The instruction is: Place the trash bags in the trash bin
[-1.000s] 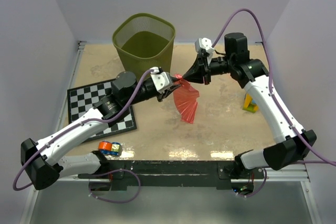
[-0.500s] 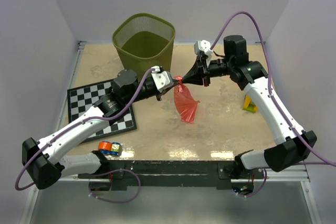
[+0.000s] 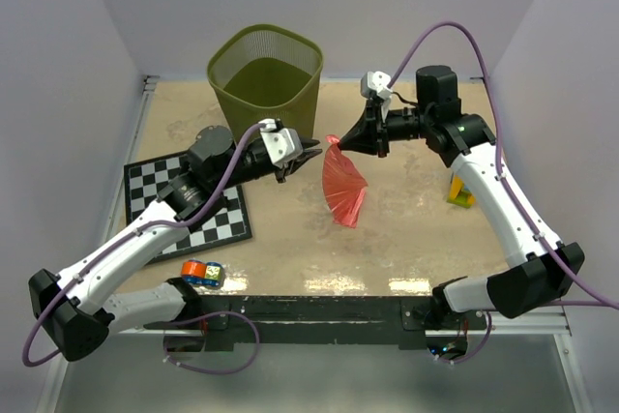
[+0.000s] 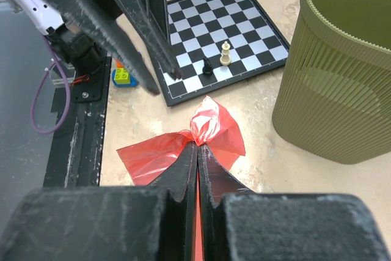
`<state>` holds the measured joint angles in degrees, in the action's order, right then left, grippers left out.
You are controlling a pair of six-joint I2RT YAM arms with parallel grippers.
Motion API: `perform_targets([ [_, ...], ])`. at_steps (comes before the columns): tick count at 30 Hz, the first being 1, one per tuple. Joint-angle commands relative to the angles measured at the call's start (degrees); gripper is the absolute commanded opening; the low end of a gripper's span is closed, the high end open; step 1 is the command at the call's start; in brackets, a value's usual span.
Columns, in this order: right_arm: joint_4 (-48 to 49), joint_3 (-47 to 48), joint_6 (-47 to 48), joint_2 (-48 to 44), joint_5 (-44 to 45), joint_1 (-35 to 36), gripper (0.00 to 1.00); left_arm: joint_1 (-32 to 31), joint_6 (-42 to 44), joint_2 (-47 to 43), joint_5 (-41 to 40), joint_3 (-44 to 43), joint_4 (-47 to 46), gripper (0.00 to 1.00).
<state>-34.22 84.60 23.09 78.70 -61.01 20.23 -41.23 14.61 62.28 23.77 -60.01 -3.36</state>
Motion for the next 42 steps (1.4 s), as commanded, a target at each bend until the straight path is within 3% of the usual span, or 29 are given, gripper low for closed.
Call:
perform_targets([
  [1, 2.5, 1.1, -1.5, -0.9, -2.8, 0.0, 0.0, 0.4, -2.1, 1.4, 5.3, -0.7, -3.1, 0.3],
  [3, 2.3, 1.1, -1.4, -0.7, -3.1, 0.0, 0.0, 0.4, -3.0, 2.8, 5.8, -1.2, -4.3, 0.34],
  [7, 2.4, 1.0, -1.3, -0.7, -4.0, 0.1, 0.04, 0.4, -3.7, 5.3, 6.7, -3.1, -5.7, 0.32],
  [13, 2.6, 0.7, -1.6, -0.5, -4.7, 0.2, 0.06, 0.4, -4.8, 7.8, 9.1, -4.4, -8.2, 0.19],
  [17, 3.4, 0.0, -2.8, -0.4, -4.9, 0.2, 0.21, 0.4, -4.5, 8.1, 10.6, -4.4, -8.5, 0.01],
  [20, 4.0, -0.7, -3.8, -0.2, -5.1, 0.2, 0.22, 0.4, -4.4, 7.6, 9.7, -3.9, -8.3, 0.0],
  [22, 3.1, -0.7, -3.5, 0.1, -5.5, 0.2, 0.2, 0.4, -4.2, 6.8, 7.8, -3.4, -8.6, 0.0],
  [27, -1.6, 0.0, 0.9, -0.3, -2.1, 0.1, 0.0, 0.4, -2.7, 4.8, 3.1, -2.0, -8.2, 0.0],
  [38, -3.5, 1.8, 1.3, -0.6, -1.8, -0.7, 0.0, 0.5, -0.8, 2.1, 1.7, 0.9, -6.6, 0.0],
  [42, -0.2, 1.2, -2.1, -0.8, -4.9, -0.7, 0.0, 0.5, -0.9, 2.5, 5.7, 1.3, -7.1, 0.0],
])
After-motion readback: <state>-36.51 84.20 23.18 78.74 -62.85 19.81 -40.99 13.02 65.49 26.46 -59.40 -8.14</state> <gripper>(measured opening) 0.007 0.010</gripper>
